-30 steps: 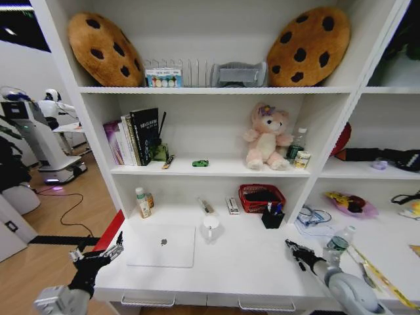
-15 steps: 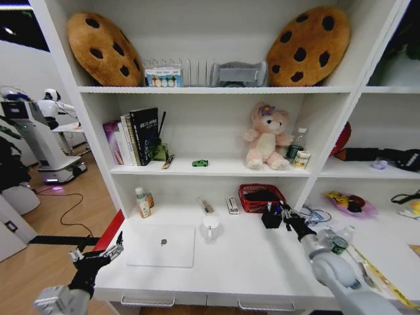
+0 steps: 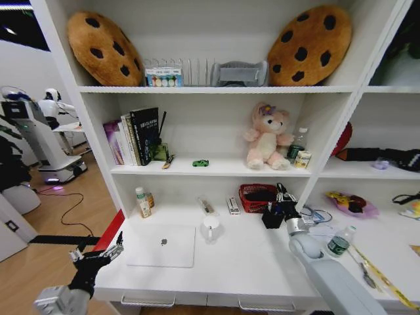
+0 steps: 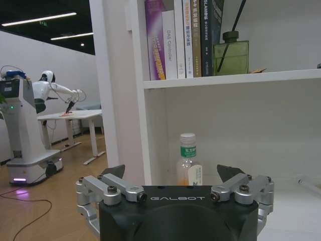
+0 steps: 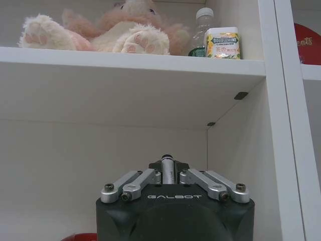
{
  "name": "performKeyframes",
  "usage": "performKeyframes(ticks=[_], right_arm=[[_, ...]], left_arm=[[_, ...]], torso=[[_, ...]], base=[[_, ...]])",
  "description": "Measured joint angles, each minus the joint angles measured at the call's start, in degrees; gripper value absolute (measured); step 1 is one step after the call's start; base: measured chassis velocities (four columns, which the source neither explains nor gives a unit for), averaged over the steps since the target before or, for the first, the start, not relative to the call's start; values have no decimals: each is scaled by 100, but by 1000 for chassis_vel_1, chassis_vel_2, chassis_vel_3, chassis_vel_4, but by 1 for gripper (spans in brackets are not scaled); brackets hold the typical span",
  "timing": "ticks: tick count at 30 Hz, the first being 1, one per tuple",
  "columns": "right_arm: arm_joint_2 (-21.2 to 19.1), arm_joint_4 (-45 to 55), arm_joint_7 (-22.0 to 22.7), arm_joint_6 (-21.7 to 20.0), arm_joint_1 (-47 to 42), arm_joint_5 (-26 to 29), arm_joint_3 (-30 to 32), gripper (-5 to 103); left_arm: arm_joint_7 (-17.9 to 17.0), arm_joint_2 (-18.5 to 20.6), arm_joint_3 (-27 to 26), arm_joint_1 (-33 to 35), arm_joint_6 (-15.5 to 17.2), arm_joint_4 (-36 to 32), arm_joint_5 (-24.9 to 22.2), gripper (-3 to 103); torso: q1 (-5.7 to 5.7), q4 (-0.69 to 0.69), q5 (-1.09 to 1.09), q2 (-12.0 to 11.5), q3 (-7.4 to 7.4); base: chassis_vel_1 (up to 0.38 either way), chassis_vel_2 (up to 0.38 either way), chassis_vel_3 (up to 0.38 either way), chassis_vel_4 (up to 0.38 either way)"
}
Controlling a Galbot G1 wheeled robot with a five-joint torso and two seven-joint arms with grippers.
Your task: Organize the objects on the table.
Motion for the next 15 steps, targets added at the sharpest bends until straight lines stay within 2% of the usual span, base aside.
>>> performKeyframes(ticks=[6, 11, 13, 14, 15], right_arm=[[64, -203, -20, 195, 111, -38, -67, 12], [77, -195, -124, 57, 88, -16, -27, 8], [80, -186, -158, 11, 72, -6, -2, 12], [87, -181, -200, -16, 60, 24, 15, 22], [87, -172, -215, -23, 46, 40, 19, 28]], left_arm=[[0, 0, 0, 0, 0, 0, 0, 100], [0, 0, 0, 0, 0, 0, 0, 100], [0, 0, 0, 0, 0, 0, 0, 100], [0, 0, 0, 0, 0, 0, 0, 100], [0, 0, 0, 0, 0, 0, 0, 100]], torso=[[0, 1, 0, 0, 0], [-1, 1, 0, 0, 0], [-1, 1, 0, 0, 0], [-1, 0, 0, 0, 0], [-1, 1, 0, 0, 0]], base=[[0, 0, 0, 0], [0, 0, 0, 0], [0, 0, 0, 0], [0, 0, 0, 0], [0, 0, 0, 0]])
